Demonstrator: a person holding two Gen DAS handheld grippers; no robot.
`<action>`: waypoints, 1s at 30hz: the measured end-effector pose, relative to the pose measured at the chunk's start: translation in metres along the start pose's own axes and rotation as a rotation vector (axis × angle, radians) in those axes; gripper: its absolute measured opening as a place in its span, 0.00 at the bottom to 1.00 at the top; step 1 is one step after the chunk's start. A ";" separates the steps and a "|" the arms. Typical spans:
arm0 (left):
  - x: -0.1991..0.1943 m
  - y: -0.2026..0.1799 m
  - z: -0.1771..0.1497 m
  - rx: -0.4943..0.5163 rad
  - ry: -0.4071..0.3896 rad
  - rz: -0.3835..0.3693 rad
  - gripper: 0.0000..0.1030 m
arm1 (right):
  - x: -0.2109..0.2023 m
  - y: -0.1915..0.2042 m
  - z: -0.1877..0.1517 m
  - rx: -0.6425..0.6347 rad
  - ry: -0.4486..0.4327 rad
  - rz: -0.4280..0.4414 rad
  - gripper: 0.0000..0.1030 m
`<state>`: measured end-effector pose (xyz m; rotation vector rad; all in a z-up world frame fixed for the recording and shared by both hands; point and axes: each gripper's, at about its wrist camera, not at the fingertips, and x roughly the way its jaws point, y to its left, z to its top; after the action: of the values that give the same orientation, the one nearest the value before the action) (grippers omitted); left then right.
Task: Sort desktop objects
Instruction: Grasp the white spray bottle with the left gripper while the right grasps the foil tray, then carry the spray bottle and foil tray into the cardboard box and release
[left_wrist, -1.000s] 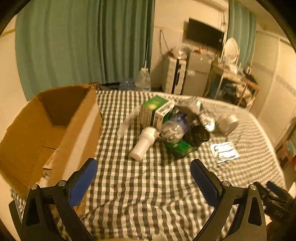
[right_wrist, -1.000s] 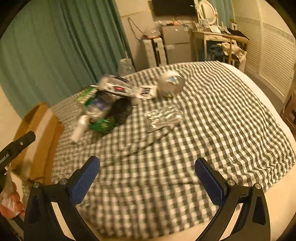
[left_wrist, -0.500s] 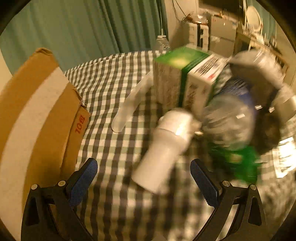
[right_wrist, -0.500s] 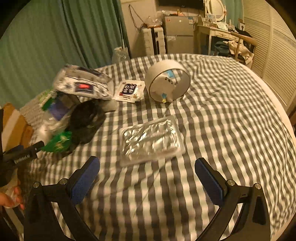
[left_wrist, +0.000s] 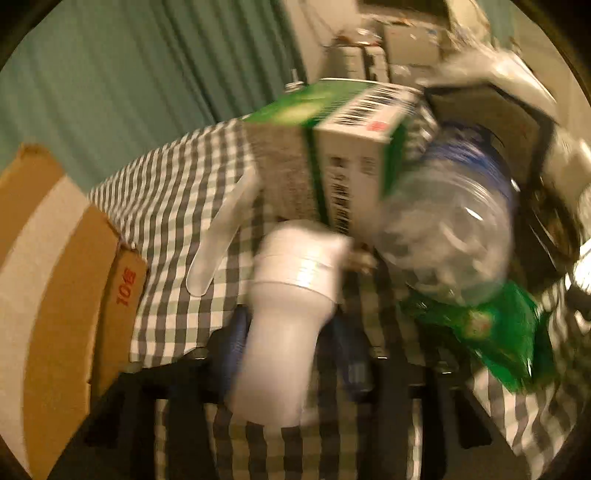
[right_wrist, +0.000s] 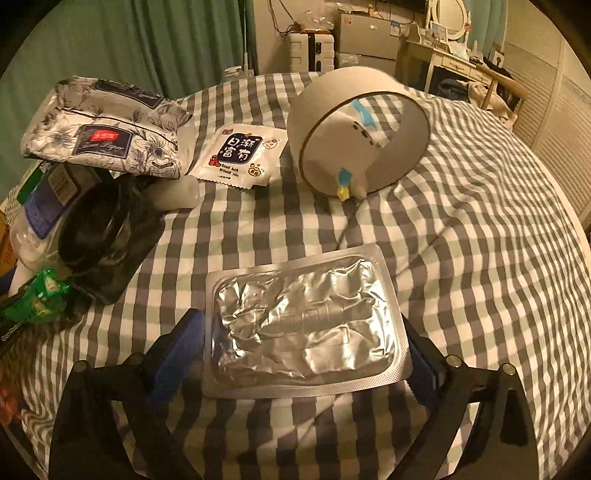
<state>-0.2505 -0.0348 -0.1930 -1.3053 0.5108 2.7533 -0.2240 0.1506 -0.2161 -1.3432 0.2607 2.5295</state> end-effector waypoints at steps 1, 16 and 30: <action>-0.003 -0.002 -0.003 0.010 0.003 -0.006 0.38 | -0.004 -0.001 -0.003 0.008 -0.001 0.009 0.94; -0.100 0.058 -0.021 -0.304 -0.022 -0.262 0.38 | -0.148 -0.014 -0.036 0.189 -0.136 0.146 0.94; -0.183 0.121 -0.003 -0.368 -0.083 -0.288 0.38 | -0.253 0.050 -0.032 0.105 -0.279 0.115 0.94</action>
<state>-0.1533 -0.1329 -0.0225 -1.2016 -0.1881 2.7172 -0.0790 0.0573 -0.0215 -0.9483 0.4165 2.7155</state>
